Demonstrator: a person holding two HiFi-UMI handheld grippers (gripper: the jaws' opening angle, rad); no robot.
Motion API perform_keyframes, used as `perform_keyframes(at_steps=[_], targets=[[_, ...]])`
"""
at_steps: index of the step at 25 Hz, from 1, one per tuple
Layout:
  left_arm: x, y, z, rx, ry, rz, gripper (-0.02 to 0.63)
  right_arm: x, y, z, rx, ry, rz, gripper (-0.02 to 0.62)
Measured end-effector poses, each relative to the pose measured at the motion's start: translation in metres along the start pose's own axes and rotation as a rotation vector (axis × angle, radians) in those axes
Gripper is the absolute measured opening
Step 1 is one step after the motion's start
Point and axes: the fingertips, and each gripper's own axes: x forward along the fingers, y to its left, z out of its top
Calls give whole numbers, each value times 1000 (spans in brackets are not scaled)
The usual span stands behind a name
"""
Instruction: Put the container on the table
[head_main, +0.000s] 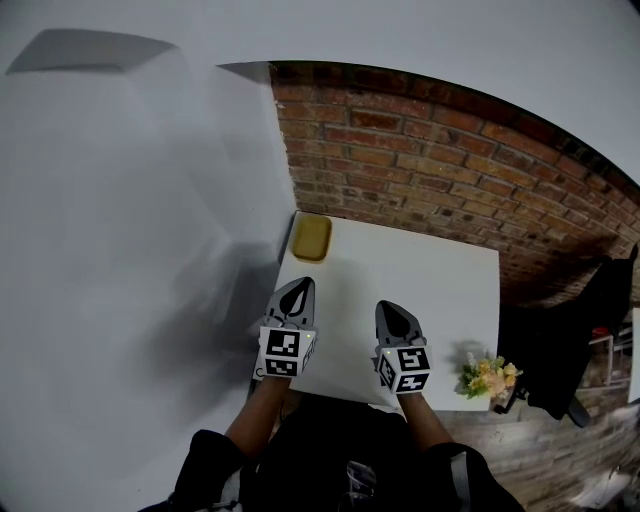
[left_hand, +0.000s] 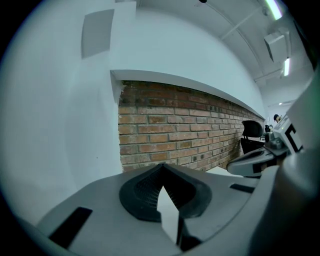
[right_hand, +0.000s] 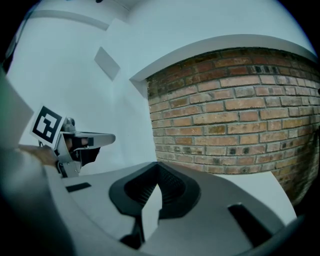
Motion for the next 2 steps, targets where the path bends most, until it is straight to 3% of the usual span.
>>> perform_keyframes(at_steps=[2], targets=[[1, 0, -4, 0, 8, -2, 14, -1, 0, -2, 2, 5, -2, 23]])
